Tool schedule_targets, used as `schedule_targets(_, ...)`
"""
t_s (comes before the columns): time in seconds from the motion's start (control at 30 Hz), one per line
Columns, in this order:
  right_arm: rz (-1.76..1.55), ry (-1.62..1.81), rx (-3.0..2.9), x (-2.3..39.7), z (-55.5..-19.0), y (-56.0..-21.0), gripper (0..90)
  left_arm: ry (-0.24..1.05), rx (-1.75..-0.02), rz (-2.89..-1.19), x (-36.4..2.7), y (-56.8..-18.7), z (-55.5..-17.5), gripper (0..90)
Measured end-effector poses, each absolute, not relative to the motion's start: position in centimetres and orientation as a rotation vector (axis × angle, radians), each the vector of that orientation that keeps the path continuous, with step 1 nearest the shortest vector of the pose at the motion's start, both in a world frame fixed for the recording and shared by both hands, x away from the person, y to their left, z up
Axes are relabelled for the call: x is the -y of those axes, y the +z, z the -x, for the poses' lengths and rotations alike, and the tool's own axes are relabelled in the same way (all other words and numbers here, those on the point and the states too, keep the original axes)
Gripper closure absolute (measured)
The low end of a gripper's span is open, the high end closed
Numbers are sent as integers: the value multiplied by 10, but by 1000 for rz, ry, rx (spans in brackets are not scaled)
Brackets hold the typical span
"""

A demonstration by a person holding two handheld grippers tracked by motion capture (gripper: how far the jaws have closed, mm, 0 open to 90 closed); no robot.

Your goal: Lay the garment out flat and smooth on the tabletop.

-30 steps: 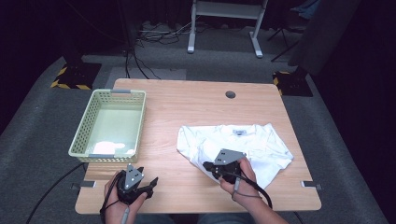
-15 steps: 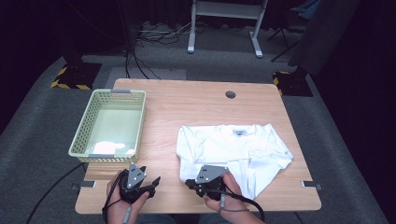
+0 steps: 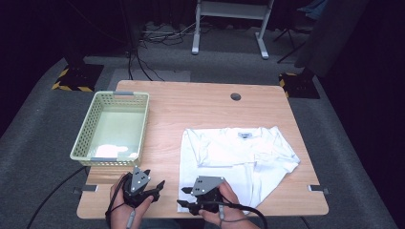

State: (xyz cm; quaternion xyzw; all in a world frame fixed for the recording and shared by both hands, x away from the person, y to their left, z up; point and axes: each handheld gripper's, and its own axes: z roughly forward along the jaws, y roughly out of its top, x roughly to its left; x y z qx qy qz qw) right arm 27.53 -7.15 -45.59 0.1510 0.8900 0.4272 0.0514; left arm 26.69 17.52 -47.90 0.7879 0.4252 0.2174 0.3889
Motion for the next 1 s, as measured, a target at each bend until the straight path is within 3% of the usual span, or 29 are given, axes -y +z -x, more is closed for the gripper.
schedule_targets(0.37,-621,1252,-2581,109,-290,-450,502,515,-1027,-2044,-154,-484,-280,346)
schedule_targets(1.0,-843,1178,-2418,174,-304,-441,468,440,-961,-2124,-122,-496,-308,339)
